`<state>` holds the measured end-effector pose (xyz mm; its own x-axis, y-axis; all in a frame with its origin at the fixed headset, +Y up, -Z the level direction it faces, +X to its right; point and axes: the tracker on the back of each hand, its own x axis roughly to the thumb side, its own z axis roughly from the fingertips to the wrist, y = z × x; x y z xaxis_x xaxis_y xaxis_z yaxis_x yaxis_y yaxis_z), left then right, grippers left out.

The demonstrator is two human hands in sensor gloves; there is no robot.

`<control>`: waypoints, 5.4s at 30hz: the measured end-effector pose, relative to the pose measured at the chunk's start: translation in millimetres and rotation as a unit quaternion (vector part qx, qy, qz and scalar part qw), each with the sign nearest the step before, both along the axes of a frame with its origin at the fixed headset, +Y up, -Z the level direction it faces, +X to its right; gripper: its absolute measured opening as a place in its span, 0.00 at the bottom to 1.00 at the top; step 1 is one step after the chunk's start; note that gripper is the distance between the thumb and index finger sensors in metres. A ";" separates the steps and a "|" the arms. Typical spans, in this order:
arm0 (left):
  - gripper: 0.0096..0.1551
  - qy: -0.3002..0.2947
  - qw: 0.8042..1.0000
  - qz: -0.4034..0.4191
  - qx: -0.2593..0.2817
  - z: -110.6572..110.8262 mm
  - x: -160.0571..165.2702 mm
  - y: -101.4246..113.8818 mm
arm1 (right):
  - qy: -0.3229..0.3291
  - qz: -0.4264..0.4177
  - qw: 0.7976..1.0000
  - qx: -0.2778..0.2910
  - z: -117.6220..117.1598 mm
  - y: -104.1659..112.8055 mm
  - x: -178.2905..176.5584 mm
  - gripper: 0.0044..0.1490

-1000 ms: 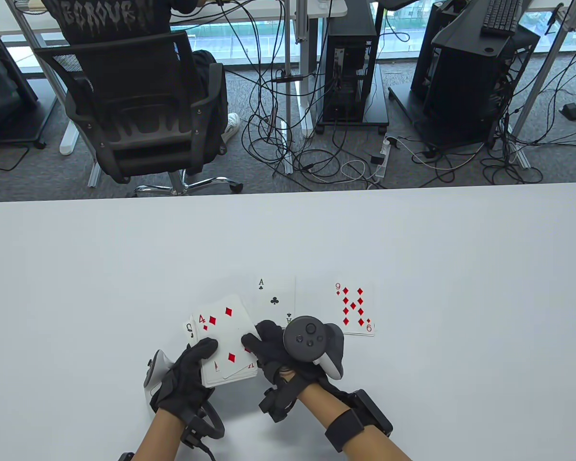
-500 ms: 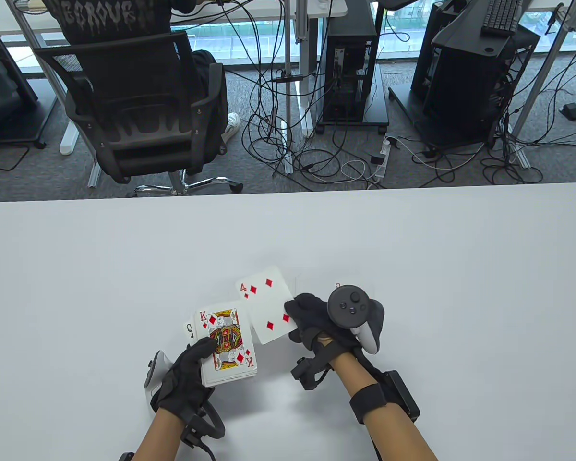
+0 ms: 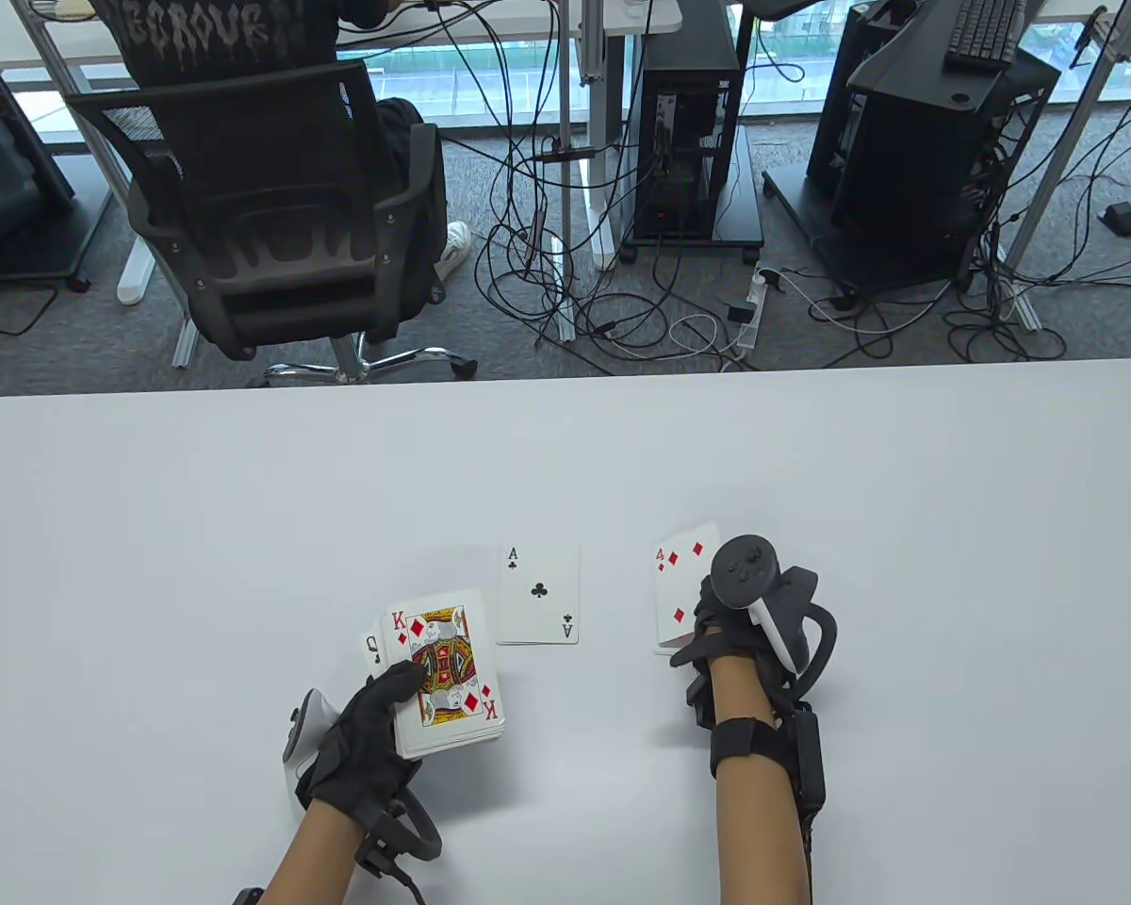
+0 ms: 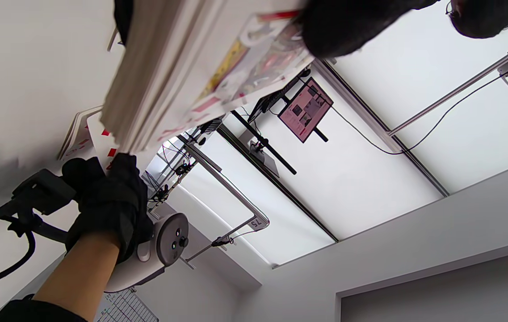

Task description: Playing card suit sorting

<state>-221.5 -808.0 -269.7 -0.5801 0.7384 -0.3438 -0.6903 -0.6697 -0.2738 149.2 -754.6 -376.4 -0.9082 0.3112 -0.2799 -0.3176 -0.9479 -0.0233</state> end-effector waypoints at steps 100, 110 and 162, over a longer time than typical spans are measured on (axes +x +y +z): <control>0.36 -0.011 1.000 0.005 -0.010 1.8 4.0 -0.2 | 0.009 0.154 0.976 -0.156 0.0 -6.6 -9.6 0.34; 0.36 -0.011 1.000 0.004 -0.015 2.4 4.7 -1.6 | 0.203 -0.045 0.977 0.050 25.2 47.0 -75.8 0.36; 0.35 -0.007 1.000 0.012 0.002 1.1 5.0 0.0 | 0.292 -0.342 0.890 0.075 59.8 31.8 -117.8 0.28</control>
